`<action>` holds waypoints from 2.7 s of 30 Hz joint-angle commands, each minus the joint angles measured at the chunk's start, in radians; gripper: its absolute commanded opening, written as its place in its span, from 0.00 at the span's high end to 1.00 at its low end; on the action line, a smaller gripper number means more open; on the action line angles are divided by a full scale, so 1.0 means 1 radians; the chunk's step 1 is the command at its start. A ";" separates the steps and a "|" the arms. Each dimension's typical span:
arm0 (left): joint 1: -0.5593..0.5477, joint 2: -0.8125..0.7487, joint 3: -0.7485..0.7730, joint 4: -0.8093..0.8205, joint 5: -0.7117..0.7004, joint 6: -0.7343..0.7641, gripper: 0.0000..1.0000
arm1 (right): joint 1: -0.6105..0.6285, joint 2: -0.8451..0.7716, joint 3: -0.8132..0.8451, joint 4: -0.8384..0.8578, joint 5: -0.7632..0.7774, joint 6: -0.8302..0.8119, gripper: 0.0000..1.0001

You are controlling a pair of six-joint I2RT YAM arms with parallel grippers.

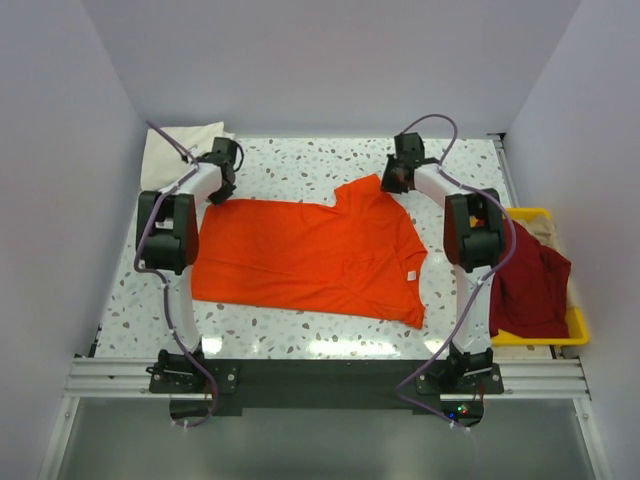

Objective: Fold and stack the t-shirts
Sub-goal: Fold the tshirt

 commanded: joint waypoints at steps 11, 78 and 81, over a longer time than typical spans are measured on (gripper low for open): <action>0.045 -0.159 -0.076 0.063 -0.004 0.040 1.00 | 0.000 -0.411 -0.236 0.011 0.096 0.017 1.00; 0.181 -0.842 -0.834 0.207 0.255 0.020 0.82 | 0.058 -1.119 -1.033 -0.087 -0.068 0.171 0.65; 0.181 -0.820 -0.819 0.255 0.316 0.014 0.82 | 0.057 -1.088 -0.993 -0.041 -0.053 0.175 0.64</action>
